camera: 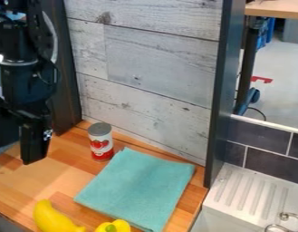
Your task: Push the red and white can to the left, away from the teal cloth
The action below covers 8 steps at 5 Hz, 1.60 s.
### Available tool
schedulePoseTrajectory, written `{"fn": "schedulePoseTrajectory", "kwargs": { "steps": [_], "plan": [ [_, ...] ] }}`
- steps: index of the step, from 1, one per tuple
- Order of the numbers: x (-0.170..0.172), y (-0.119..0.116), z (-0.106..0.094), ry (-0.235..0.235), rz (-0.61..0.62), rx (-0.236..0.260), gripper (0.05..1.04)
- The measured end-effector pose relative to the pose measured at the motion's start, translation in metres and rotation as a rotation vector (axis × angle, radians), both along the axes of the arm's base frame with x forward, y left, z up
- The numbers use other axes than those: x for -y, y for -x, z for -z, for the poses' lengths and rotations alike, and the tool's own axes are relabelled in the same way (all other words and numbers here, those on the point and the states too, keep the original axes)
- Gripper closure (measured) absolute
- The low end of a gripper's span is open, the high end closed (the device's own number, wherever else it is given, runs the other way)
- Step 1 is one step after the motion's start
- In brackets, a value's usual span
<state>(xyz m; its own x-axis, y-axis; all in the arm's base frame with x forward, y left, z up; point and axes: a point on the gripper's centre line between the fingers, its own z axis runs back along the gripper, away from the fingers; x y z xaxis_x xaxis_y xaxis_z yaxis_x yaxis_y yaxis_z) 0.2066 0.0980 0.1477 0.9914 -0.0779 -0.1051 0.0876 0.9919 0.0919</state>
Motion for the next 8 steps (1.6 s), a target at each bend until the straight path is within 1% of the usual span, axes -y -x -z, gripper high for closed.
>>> {"fn": "schedulePoseTrajectory", "kwargs": {
  "steps": [1, 2, 3, 4, 5, 6, 7, 8],
  "plan": [
    [0.001, 0.001, 0.004, 0.008, -0.004, -0.013, 0.081],
    [0.008, -0.016, 0.012, 0.030, -0.023, -0.006, 0.081],
    [0.021, -0.042, 0.017, 0.027, -0.064, 0.025, 0.081],
    [0.027, -0.067, 0.034, 0.041, -0.074, 0.029, 0.081],
    [0.032, -0.095, 0.050, 0.058, -0.082, 0.046, 0.081],
    [0.036, -0.131, 0.058, 0.084, -0.079, 0.078, 0.081],
    [0.035, -0.154, 0.071, 0.101, -0.090, 0.054, 0.081],
    [0.035, -0.170, 0.078, 0.121, -0.097, 0.043, 0.081]
  ]
}}
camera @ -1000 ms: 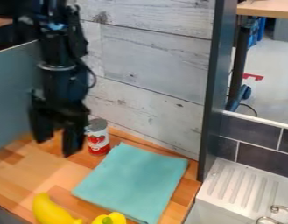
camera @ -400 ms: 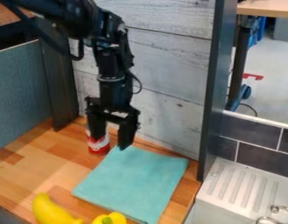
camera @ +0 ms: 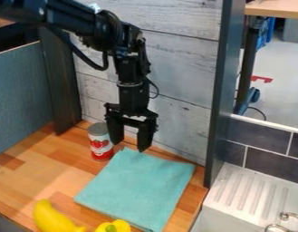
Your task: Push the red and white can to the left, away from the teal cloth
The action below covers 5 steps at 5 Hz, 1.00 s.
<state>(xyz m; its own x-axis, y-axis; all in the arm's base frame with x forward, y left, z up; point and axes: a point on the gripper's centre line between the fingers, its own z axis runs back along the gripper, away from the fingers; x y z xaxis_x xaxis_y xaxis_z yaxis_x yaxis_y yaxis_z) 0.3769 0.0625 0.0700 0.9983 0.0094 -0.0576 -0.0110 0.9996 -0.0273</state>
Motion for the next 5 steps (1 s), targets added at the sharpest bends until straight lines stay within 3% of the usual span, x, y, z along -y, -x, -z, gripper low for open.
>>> {"fn": "schedulePoseTrajectory", "kwargs": {
  "steps": [2, 5],
  "plan": [
    [-0.003, -0.015, 0.009, 0.008, -0.009, 0.006, 0.081],
    [-0.049, -0.025, 0.018, -0.085, -0.082, 0.016, 0.081]
  ]
}}
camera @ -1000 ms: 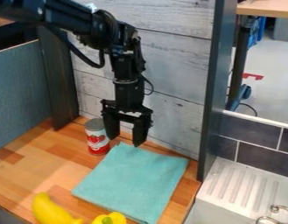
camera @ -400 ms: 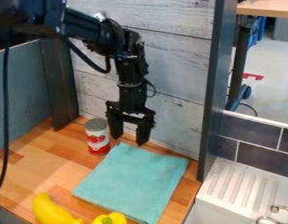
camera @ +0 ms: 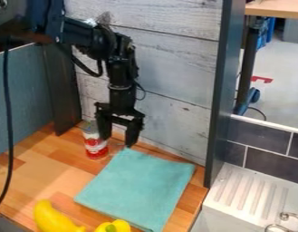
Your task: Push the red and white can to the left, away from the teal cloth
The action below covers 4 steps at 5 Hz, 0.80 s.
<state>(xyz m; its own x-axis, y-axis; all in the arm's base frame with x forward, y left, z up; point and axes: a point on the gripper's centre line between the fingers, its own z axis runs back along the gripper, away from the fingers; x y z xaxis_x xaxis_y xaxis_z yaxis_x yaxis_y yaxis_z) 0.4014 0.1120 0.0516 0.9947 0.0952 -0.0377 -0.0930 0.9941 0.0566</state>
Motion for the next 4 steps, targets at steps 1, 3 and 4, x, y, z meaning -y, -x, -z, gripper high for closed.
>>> {"fn": "schedulePoseTrajectory", "kwargs": {
  "steps": [1, 3, 4],
  "plan": [
    [-0.016, -0.003, 0.007, -0.018, -0.039, -0.001, 0.081],
    [-0.052, 0.001, 0.004, -0.099, -0.092, -0.012, 0.081],
    [-0.067, 0.006, 0.004, -0.125, -0.117, -0.017, 0.081]
  ]
}}
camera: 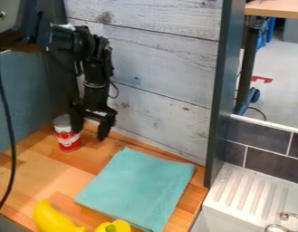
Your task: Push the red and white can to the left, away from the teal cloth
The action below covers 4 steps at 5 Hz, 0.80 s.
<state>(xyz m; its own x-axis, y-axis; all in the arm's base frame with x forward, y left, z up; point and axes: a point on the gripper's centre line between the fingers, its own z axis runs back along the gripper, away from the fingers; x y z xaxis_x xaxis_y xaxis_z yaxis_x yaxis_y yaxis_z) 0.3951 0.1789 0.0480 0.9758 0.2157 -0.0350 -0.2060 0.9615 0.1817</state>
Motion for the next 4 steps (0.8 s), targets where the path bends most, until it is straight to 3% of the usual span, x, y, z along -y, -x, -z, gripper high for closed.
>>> {"fn": "schedulePoseTrajectory", "kwargs": {
  "steps": [2, 3, 4],
  "plan": [
    [-0.008, 0.003, 0.000, -0.011, -0.025, 0.005, 0.082],
    [0.005, 0.016, -0.012, 0.045, 0.018, 0.000, 0.083],
    [0.017, 0.043, -0.049, 0.057, 0.081, 0.011, 0.083]
  ]
}}
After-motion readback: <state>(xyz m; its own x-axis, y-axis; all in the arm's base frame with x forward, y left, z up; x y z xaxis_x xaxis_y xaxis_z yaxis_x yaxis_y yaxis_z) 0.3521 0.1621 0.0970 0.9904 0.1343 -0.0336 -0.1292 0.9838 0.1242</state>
